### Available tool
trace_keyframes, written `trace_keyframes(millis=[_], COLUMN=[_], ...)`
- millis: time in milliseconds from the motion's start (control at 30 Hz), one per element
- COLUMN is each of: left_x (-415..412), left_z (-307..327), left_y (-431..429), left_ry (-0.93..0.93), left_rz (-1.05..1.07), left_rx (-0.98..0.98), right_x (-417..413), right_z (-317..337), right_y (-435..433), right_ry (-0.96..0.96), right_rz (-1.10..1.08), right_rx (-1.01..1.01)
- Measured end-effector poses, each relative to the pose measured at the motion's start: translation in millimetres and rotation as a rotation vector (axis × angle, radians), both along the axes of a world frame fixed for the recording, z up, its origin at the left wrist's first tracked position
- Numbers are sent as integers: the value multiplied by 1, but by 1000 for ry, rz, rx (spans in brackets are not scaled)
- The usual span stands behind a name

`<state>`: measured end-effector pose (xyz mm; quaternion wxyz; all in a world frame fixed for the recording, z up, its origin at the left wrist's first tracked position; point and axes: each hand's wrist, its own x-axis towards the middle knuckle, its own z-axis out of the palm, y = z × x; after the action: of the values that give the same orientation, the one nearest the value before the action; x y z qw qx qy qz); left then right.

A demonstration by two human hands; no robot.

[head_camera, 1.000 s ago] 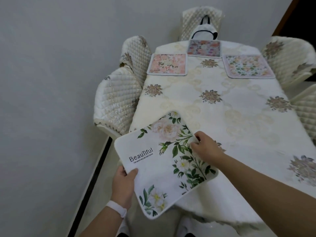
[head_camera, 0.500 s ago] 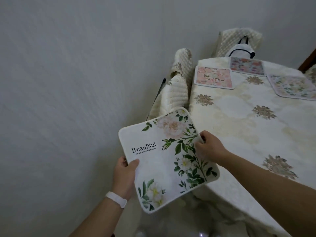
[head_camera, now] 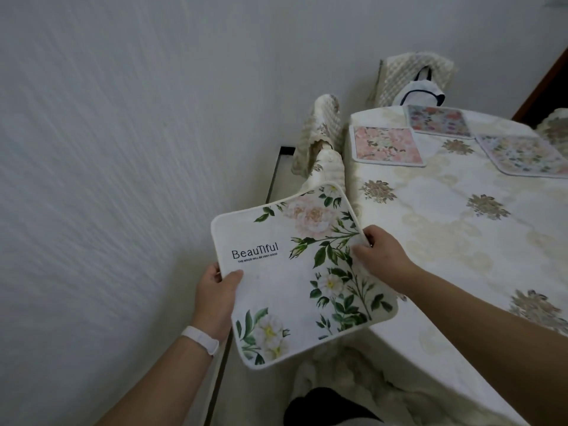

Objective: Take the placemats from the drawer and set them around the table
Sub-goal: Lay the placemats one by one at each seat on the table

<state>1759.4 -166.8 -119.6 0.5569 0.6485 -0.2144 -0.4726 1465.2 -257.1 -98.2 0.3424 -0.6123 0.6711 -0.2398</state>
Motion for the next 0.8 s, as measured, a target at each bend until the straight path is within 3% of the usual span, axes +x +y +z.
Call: trace_keyframes(millis=[500,800], left_x=[21,-58], left_z=[19,44], left_y=[-252,-378], left_ry=[-73,2], left_rz=[-153,-606], left_rx=[62,71], right_x=[10,-74], right_z=[-19,-8], right_y=[-202,-211], right_ry=[-196,-303], right_rz=[-144,-559], right_rx=[38,-4])
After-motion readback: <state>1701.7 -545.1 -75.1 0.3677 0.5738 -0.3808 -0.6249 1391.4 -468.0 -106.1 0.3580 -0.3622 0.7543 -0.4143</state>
